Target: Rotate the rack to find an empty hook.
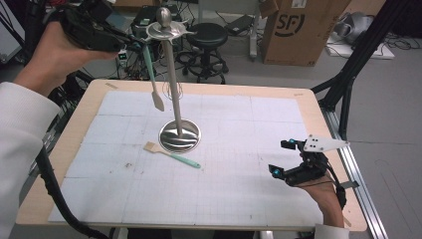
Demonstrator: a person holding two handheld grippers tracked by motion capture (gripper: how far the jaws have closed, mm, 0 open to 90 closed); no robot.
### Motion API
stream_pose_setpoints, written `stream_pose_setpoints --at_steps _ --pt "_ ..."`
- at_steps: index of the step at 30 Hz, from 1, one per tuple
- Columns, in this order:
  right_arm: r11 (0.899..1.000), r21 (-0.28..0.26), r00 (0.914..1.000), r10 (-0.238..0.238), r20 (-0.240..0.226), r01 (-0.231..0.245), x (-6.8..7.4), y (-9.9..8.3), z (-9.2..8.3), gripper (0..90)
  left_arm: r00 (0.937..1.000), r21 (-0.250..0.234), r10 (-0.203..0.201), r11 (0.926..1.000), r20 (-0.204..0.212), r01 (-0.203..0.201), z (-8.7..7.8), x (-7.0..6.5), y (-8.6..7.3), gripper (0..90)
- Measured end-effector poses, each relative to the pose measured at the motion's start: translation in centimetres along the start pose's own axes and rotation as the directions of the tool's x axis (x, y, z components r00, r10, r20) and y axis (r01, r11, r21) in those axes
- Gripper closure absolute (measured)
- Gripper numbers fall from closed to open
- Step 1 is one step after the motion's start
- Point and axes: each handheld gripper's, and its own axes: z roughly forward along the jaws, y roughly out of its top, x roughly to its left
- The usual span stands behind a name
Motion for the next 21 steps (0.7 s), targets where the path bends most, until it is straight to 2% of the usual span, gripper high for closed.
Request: stream_pose_setpoints --at_steps 4,14,21 --pt "1.000 0.008 1.0000 -0.001 0.003 0.001 0.0 0.0 0.1 0.5 0.9999 -0.012 -0.017 0.9998 0.001 0.017 0.0 1.1 -0.4 90.0" --pt "1.000 0.006 0.9998 0.010 0.016 -0.010 -0.3 -0.2 -0.2 0.5 0.9998 -0.009 -0.018 0.9998 -0.004 0.018 0.1 3.4 -0.3 90.0" --pt "1.000 0.008 0.9997 0.014 0.023 -0.014 -0.4 -0.3 -0.3 0.5 0.9997 -0.012 -0.023 0.9997 0.009 0.023 0.2 4.0 -0.6 90.0"
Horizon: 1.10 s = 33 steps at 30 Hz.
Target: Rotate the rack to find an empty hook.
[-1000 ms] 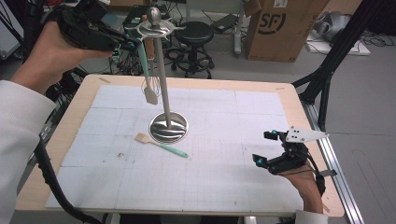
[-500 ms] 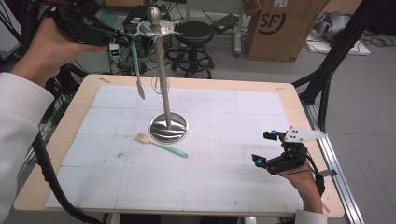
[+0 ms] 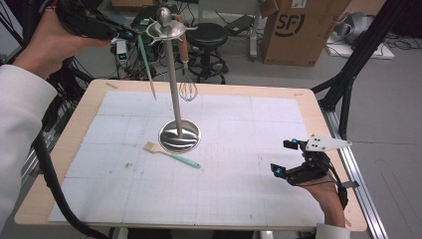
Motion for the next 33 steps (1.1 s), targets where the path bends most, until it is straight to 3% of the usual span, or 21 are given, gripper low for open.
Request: stream_pose_setpoints --at_steps 8,22,33 --pt "1.000 0.002 1.0000 0.000 0.000 0.000 0.0 0.0 0.0 0.5 0.9995 0.013 0.027 0.9995 0.014 -0.027 -0.6 -1.1 0.1 90.0" --pt "1.000 -0.003 1.0000 -0.005 -0.004 0.005 0.2 0.1 0.1 0.5 0.9980 -0.003 0.056 0.9984 0.030 -0.056 -2.0 -5.1 0.7 90.0" --pt "1.000 -0.007 0.9996 -0.016 -0.023 0.016 0.5 0.3 0.4 0.5 0.9970 -0.009 0.072 0.9974 0.029 -0.072 -1.4 -7.1 1.5 90.0"
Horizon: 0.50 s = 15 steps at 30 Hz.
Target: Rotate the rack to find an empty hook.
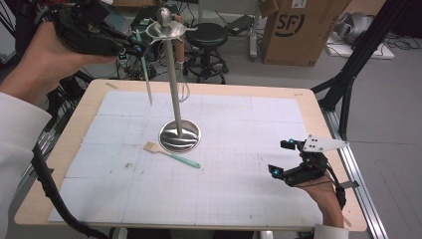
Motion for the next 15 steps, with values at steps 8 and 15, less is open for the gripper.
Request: stream_pose_setpoints --at_steps 8,15 --pt "1.000 0.004 1.0000 0.006 0.000 -0.006 -0.1 -0.1 0.1 0.5 1.0000 0.003 -0.006 1.0000 0.001 0.006 1.2 0.6 0.2 90.0" --pt "1.000 0.011 1.0000 0.003 0.000 -0.003 -0.2 -0.1 0.2 0.5 0.9998 0.010 -0.004 0.9999 -0.018 0.004 1.5 1.6 -0.1 90.0"
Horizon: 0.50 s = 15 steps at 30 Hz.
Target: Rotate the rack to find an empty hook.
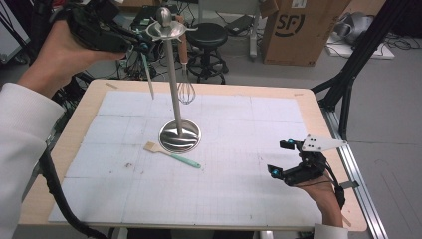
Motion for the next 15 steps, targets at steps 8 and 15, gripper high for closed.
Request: stream_pose_setpoints --at_steps 8,15 --pt "1.000 -0.004 1.0000 0.006 0.000 -0.006 0.0 0.0 -0.1 0.5 0.9999 -0.002 -0.014 0.9999 0.006 0.014 -0.2 1.7 -0.7 90.0" --pt "1.000 -0.006 0.9998 0.020 0.006 -0.020 -0.3 -0.2 -0.3 0.5 0.9997 -0.009 -0.022 0.9997 0.000 0.022 -0.2 2.6 -1.1 90.0"
